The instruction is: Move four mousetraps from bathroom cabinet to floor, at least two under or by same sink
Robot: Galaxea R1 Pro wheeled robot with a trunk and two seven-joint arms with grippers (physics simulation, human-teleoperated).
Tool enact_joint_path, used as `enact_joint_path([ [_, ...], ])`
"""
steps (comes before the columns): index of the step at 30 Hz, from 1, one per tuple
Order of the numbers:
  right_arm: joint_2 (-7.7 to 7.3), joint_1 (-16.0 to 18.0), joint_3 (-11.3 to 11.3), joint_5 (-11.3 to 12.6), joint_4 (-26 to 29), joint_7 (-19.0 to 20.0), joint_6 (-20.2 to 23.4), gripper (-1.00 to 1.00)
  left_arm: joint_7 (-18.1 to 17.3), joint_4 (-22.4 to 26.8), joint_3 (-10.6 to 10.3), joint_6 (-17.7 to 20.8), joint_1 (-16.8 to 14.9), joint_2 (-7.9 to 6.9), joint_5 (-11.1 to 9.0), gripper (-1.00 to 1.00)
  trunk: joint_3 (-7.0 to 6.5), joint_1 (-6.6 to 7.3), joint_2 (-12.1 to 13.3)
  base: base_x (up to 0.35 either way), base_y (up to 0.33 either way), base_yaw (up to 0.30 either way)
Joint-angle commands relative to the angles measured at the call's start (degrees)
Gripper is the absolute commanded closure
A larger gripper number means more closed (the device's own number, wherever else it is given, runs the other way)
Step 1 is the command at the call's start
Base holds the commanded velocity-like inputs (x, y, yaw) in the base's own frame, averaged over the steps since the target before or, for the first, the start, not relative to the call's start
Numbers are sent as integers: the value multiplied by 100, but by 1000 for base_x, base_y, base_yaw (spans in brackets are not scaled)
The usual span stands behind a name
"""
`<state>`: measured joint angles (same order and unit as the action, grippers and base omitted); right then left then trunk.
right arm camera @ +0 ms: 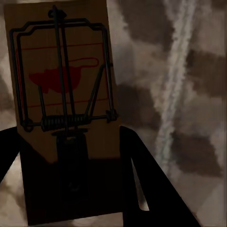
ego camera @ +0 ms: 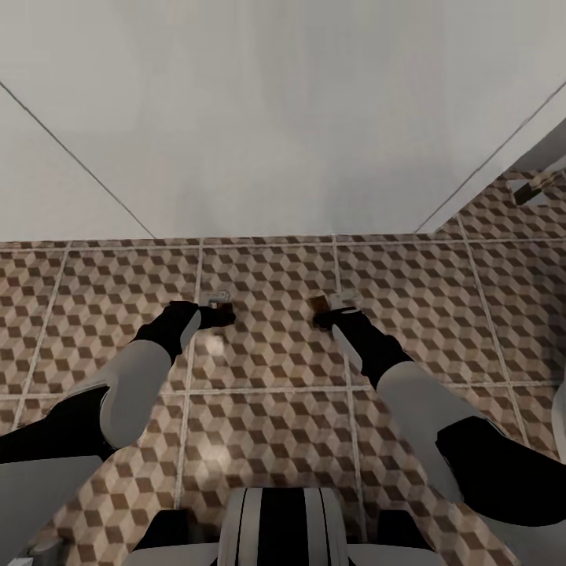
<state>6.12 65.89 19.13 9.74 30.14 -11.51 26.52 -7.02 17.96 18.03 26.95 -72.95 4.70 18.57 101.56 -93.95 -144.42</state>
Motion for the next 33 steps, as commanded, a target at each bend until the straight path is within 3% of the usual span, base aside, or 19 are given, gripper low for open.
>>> enact_joint_path([
  [1,-5,3,40,78,5,-62,20,100,-45,15,42,29,0,5,68,100,3,-2,-1,220,0,0],
  [33,4,3,76,63,105,-35,-250,100,-45,-2,42,29,0,5,77,100,30,-2,-1,26,0,0],
])
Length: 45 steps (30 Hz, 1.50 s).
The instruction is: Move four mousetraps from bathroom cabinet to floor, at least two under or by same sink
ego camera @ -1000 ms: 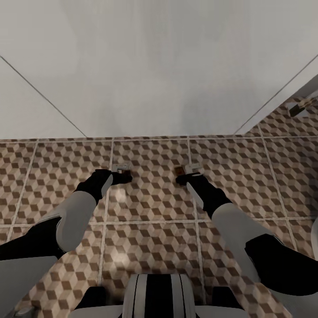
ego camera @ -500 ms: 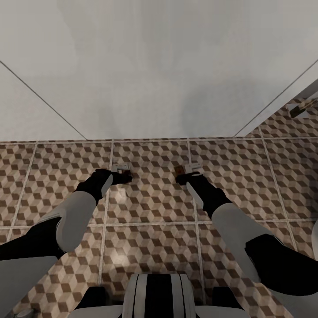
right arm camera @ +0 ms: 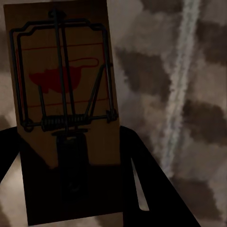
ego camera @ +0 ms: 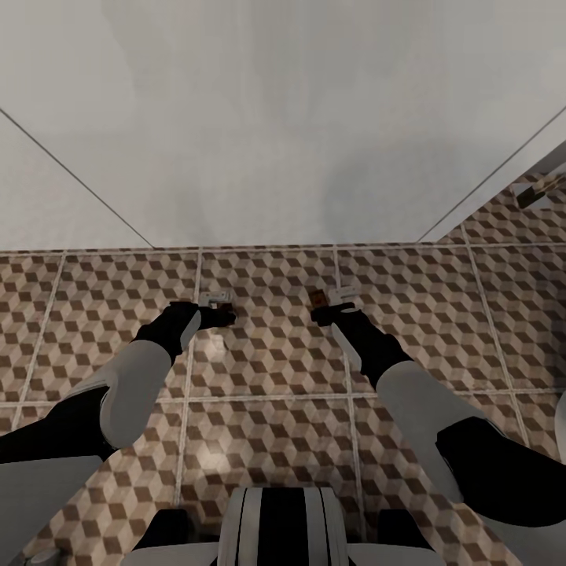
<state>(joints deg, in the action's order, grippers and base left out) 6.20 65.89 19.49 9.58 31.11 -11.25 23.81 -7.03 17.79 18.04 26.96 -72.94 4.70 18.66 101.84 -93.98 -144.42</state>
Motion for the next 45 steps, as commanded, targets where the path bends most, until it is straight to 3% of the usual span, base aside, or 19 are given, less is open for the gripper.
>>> enact_joint_path([
  [1,-5,3,40,80,8,-62,20,100,-44,14,42,29,0,5,68,100,11,1,-1,0,0,0],
  [34,-5,1,37,83,37,-62,1,100,-44,14,42,29,0,5,59,100,315,1,-1,0,0,0],
  [45,-5,-3,37,84,86,-62,1,100,-44,14,42,29,0,5,61,100,316,1,-1,0,0,0],
])
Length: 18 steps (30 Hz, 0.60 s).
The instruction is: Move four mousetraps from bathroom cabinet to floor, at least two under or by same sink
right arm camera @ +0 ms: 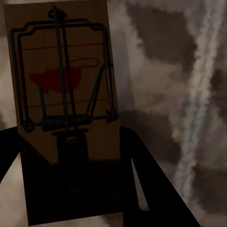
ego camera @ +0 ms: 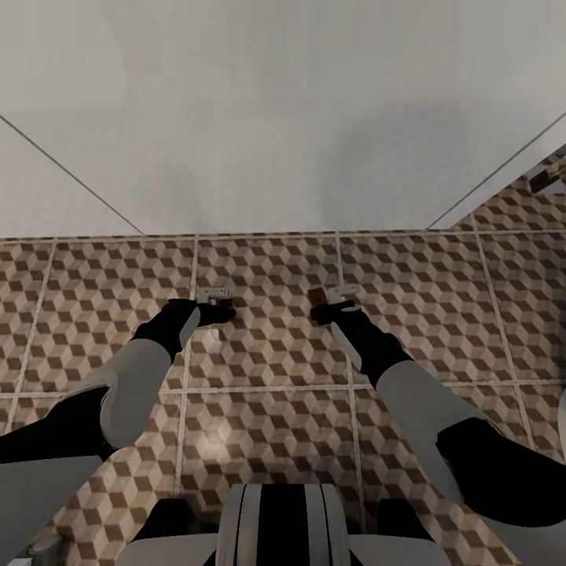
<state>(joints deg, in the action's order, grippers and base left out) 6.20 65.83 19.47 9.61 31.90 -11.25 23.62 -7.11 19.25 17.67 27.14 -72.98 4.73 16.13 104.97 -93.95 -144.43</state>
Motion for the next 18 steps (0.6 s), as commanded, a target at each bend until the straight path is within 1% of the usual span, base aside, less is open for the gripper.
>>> enact_joint_path([
  [1,-5,2,41,81,8,-62,20,100,-36,-132,79,11,3,1,315,100,3,-2,0,0,0,0],
  [18,-5,4,47,77,19,-62,13,100,-36,-119,79,8,3,1,306,100,3,-2,0,0,0,0],
])
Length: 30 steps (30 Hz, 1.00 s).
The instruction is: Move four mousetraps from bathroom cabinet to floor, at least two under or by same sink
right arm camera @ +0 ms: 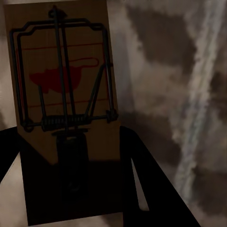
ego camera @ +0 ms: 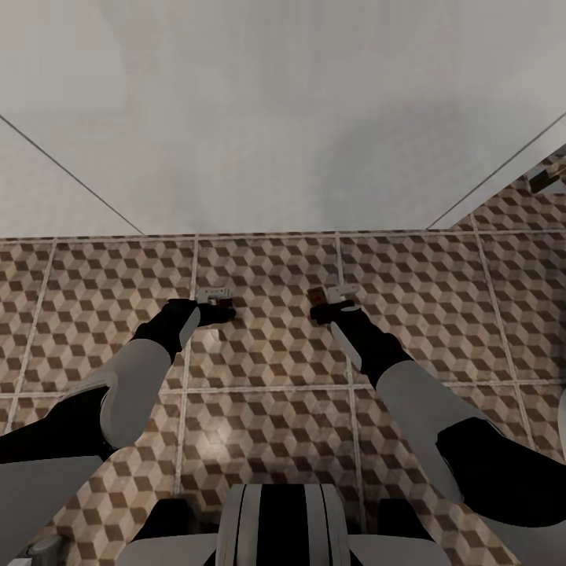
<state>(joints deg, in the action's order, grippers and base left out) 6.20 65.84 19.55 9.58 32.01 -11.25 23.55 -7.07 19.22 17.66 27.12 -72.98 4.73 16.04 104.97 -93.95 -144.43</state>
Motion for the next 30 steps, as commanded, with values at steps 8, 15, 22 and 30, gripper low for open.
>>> enact_joint_path([
  [8,-5,0,40,80,151,-59,18,100,-48,-5,91,9,4,6,317,100,3,-2,0,0,0,0],
  [15,-5,2,40,82,172,-57,18,100,-82,262,99,20,4,34,312,100,3,-2,0,0,0,0],
  [22,-5,-1,40,82,173,-57,18,100,-249,596,97,49,4,55,312,100,3,-2,0,0,0,0],
  [30,-5,-1,40,82,174,-56,18,100,-284,798,15,116,4,62,312,100,3,-2,0,0,0,0],
])
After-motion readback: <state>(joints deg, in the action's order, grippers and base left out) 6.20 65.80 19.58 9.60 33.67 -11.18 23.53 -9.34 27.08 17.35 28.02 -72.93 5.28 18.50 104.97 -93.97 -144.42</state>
